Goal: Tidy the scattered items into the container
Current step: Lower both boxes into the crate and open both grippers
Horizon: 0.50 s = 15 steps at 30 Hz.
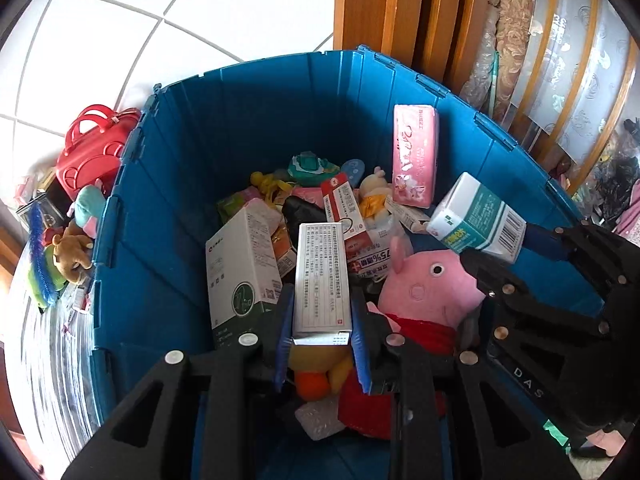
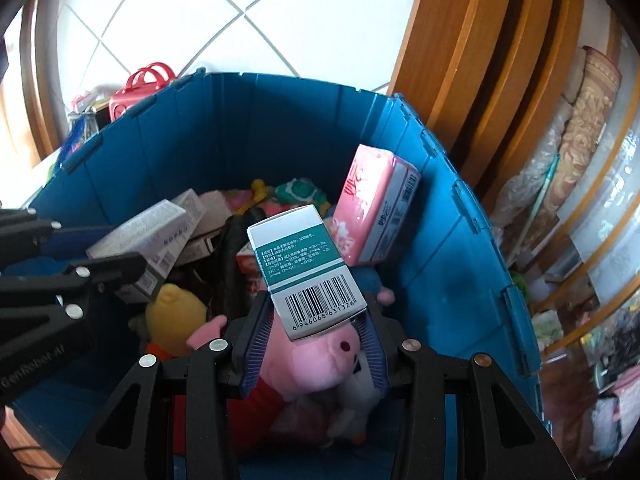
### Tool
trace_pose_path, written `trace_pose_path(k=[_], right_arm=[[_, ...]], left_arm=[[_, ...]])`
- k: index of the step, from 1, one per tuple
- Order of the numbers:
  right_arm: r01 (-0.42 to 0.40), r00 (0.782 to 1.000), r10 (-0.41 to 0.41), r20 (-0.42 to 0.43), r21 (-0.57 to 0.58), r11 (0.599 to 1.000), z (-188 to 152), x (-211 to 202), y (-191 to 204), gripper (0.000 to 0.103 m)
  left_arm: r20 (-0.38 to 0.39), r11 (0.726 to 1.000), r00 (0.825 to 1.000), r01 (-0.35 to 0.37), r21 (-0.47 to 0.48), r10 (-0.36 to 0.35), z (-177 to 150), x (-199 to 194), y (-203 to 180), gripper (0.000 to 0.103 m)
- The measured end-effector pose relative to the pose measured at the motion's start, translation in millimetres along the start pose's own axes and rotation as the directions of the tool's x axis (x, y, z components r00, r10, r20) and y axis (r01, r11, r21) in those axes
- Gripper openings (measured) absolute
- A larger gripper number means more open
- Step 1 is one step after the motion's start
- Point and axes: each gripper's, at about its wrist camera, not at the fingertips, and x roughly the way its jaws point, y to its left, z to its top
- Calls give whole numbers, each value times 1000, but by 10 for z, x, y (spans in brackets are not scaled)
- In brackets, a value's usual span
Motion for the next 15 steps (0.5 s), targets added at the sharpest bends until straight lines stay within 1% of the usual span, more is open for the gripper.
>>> trace_pose_path(k=[5,6,7,8,9,10,13,15], right_arm=[[-7,1000,7,2,-8,1000,-46,-9,-42,43],[-7,1000,7,3,-6,1000,-58,-14,-57,43],[-9,1000,9,5,-3,1000,-68,-17,-77,43],[-12,1000,12,6,0,1000,-77,-17,-95,43],[-13,1000,13,6,3,1000,-86,-21,-108,43],[-13,1000,13,6,7,1000,-95,-22,-121,43],[-12,1000,11,12,18,1000,-123,-32,-168,45],[-18,1000,17,21,27,999,-137,-56,-195,52]], left_arm=[[-13,1000,1000,-7,-10,7,2,21,-9,27],[-11,1000,1000,-8,-11,8,-11,14,-13,32],[-8,1000,1000,-10,-12,9,-23,6,-16,43],[-2,1000,1000,-12,-10,12,-38,-7,-24,49],[4,1000,1000,-15,-9,16,-43,-17,-32,58],[12,1000,1000,-21,-8,21,-54,-34,-39,61],[18,1000,1000,-24,-10,25,-80,-78,-43,62],[26,1000,999,-27,-15,27,-106,-123,-33,62]])
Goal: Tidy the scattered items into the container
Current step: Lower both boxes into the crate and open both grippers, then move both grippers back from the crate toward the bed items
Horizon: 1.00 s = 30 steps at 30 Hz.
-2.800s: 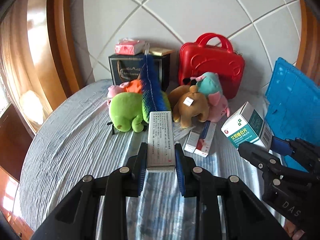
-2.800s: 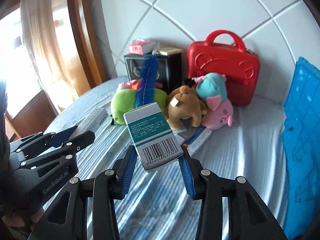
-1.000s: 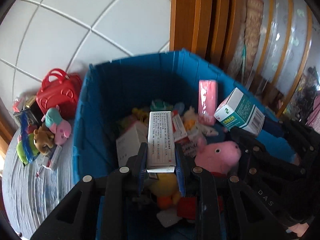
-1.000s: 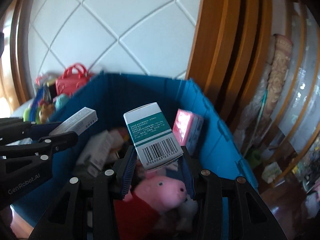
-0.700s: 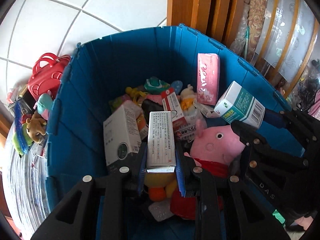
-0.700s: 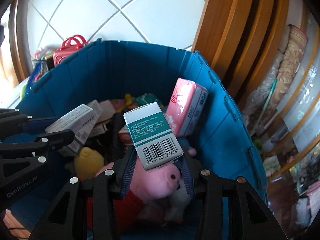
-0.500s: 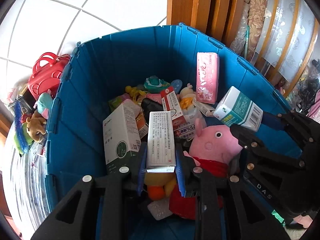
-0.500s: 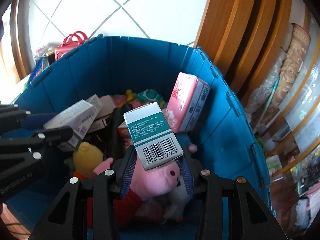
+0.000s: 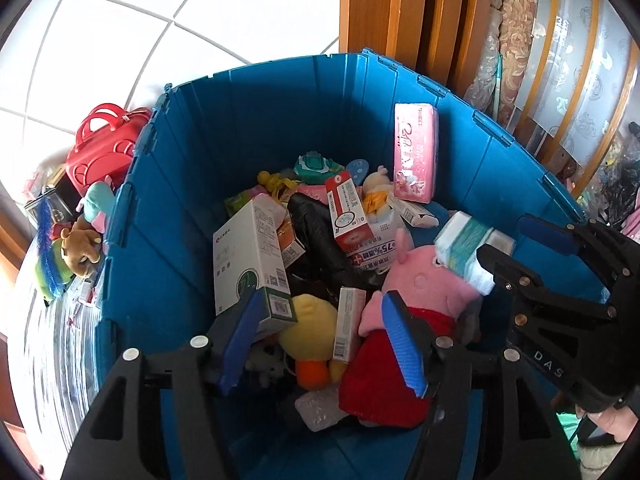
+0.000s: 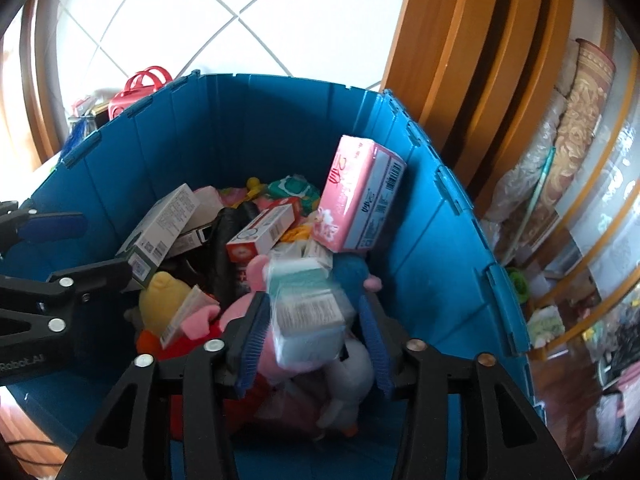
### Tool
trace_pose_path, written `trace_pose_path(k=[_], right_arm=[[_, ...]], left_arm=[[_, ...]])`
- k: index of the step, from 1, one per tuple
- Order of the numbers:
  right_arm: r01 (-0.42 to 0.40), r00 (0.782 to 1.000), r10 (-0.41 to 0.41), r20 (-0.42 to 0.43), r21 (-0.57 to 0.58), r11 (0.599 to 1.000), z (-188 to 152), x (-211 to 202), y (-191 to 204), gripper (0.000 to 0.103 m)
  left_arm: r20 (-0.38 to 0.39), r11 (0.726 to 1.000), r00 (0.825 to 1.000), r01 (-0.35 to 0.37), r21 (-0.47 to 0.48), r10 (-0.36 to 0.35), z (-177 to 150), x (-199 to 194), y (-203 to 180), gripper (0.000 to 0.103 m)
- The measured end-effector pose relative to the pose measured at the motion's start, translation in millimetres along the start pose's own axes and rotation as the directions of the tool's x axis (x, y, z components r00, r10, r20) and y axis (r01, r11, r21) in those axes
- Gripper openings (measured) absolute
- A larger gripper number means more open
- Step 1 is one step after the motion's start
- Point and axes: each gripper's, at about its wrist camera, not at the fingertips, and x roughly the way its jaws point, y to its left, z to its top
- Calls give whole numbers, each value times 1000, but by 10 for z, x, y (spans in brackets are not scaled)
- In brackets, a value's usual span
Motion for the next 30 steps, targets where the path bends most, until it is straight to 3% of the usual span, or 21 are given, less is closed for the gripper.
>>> trace_pose_path(k=[1,2,4,6,9,21,27,30], right_arm=[[-1,1000,1,5,2,1000,-3,-13,-9,54],[-1,1000,1,11,6,1000,-10,-32,-16,61],[-14,999,13,33,16,1000,-29,-90,-27,78],[-24,998,24,52,18,1000,-46,-152,-22,97],[-47,996,45,77,25,999,-64,-242,-22,103],[-96,983,83,162,76,992,-48,-632,249,103],[-93,974,78,213,63,994,9,-958,740,103],[-90,968,74,238,57,994,54,-1102,1102,103]], left_arm=[[6,1000,1000,-3,0,3,-12,-22,4,62],[14,1000,1000,-5,-1,5,-30,-60,13,64],[31,1000,999,5,-5,-4,-63,-129,33,77],[62,1000,998,9,-2,-9,-102,-233,54,77],[107,1000,994,-4,-6,5,-162,-392,106,77],[213,995,973,-83,-46,91,-437,-846,557,77],[254,995,964,-58,-83,78,-634,-1051,1049,77],[271,993,960,-47,-108,74,-820,-1190,1489,77]])
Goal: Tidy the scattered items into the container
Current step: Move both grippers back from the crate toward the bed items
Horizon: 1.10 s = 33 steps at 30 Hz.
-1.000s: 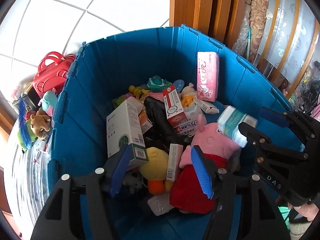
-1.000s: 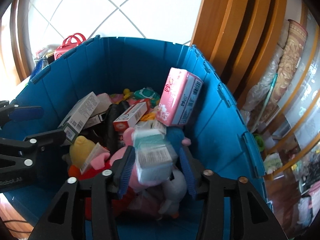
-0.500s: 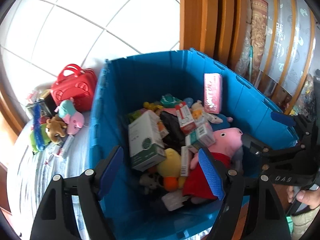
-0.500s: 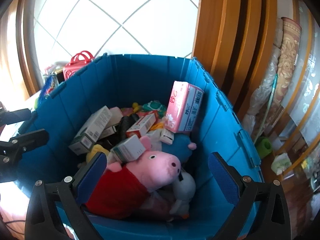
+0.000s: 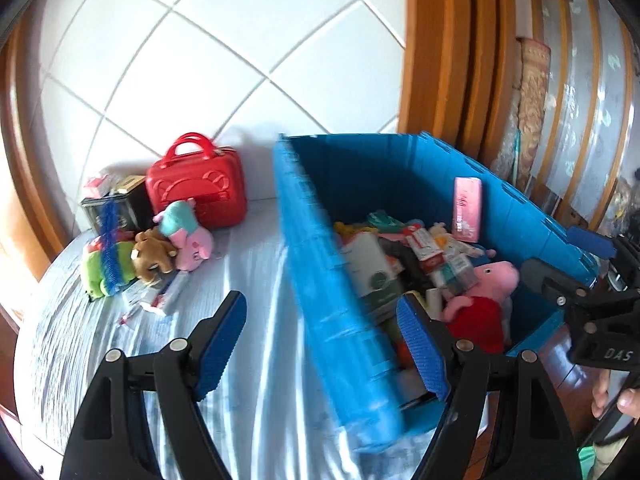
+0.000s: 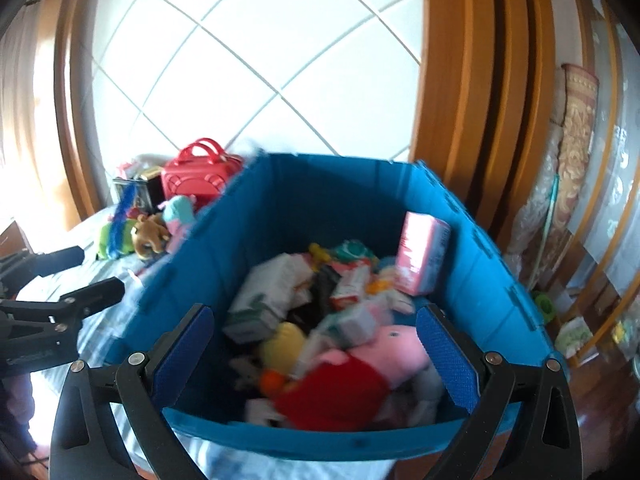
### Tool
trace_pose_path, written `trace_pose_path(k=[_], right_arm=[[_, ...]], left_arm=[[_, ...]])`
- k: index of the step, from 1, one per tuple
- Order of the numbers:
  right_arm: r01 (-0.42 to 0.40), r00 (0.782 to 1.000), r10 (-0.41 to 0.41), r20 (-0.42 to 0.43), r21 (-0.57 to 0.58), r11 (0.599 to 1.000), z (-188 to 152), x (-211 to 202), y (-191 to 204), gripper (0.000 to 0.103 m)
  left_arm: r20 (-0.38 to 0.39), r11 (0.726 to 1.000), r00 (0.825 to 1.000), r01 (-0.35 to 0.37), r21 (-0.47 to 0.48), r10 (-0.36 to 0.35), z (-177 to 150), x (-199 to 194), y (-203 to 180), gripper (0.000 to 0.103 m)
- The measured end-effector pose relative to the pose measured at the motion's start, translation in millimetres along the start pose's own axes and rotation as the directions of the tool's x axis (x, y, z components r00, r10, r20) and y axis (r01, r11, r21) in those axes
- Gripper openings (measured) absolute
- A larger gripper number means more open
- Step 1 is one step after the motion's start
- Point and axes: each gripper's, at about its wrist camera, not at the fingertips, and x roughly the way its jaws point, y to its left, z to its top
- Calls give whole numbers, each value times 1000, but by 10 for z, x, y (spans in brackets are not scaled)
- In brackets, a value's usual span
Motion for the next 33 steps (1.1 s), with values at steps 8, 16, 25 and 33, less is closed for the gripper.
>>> trace_pose_path(k=[8,16,25,33], right_arm=[[-56,996,55,68,10,998,142,-82,1399,103],[-155,987,155,33,-17,988,200,178,2487,103],[-239,969,236,-77,-29,971,206,1059,2944,103],[-306,935,308,-172,40,951,233,2085,3023,103]], left_arm=[[26,998,999,-46,-31,47,-388,-322,1483,77],[-96,983,988,-135,-121,124,-791,-71,2730,77],[-222,932,950,-270,-240,218,-1126,434,3674,77],[-260,917,925,-335,-216,276,-1130,965,4006,77]])
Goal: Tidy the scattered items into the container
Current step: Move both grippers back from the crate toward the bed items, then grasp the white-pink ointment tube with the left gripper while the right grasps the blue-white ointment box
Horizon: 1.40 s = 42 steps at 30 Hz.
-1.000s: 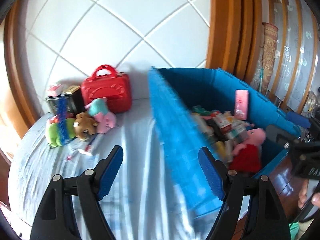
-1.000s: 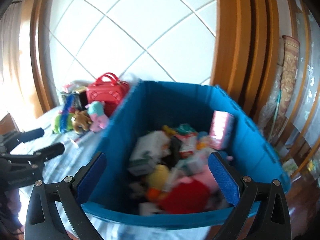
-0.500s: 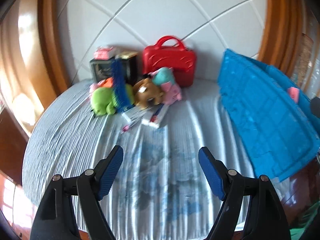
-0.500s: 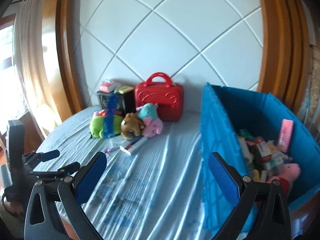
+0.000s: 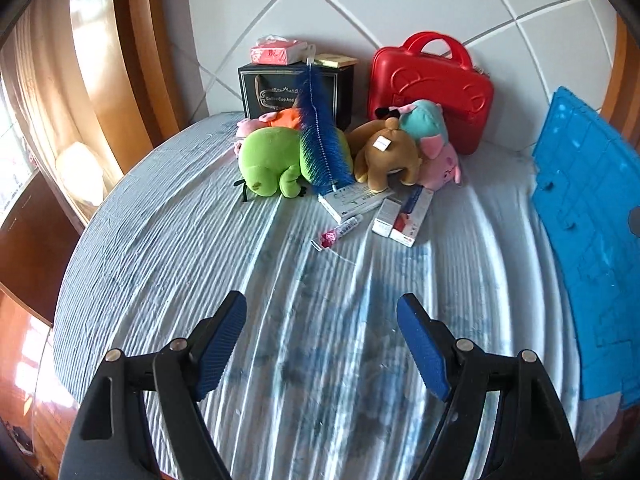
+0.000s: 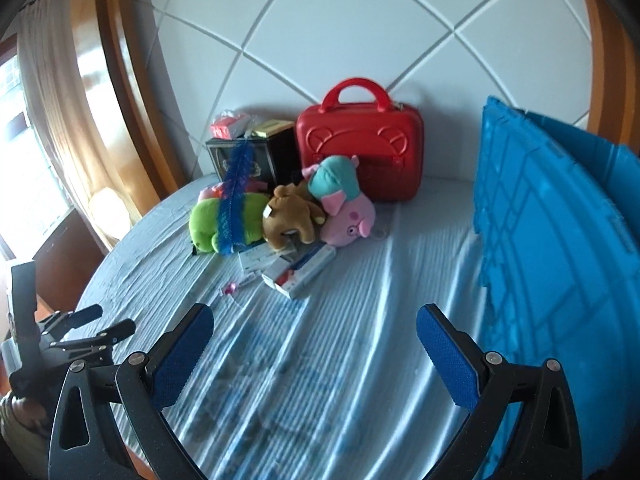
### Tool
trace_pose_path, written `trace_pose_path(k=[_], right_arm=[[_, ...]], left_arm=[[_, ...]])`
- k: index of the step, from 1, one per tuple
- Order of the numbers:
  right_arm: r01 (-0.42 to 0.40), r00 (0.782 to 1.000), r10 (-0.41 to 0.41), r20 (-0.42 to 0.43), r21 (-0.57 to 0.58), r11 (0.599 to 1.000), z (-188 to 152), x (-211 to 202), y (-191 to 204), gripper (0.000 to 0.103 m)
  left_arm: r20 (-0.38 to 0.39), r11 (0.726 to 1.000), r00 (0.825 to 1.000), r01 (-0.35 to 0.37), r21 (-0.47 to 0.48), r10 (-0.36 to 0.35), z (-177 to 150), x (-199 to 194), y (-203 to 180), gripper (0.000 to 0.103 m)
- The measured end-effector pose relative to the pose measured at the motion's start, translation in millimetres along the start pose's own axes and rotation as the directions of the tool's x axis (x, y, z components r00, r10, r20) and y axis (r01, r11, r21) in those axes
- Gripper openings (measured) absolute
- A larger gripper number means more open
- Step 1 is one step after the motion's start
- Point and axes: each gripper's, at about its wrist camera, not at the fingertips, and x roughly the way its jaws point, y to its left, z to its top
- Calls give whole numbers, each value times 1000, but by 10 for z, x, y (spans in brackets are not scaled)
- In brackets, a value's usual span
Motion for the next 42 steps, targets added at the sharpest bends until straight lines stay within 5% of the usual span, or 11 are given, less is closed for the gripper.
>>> trace_pose_path(k=[15,16,20,26,29,35,42], right_arm=[[36,984,-28,-174,41,999,144,1407,143,101],[42,982,-33,-186,42,998,136,1518,164,99],[60,973,-46,-227,57,997,95,1933,245,63],[68,952,-40,-302,83,994,7,2601,323,58],[65,942,-33,-334,87,994,-24,2890,369,58],[53,934,-14,-358,98,994,-65,3271,426,59],[117,925,-83,-371,69,991,-179,3331,290,48]], left_arm=[[-109,992,990,101,75,-93,423,1401,52,77],[-115,991,989,106,80,-97,444,1512,49,73],[-168,985,977,147,88,-131,509,2005,45,52],[-191,976,967,191,105,-168,541,2495,17,48],[-227,973,962,187,133,-153,495,2671,-26,48],[-160,972,977,167,167,-141,531,2740,-54,46],[-143,967,974,197,163,-175,497,2707,-222,19]])
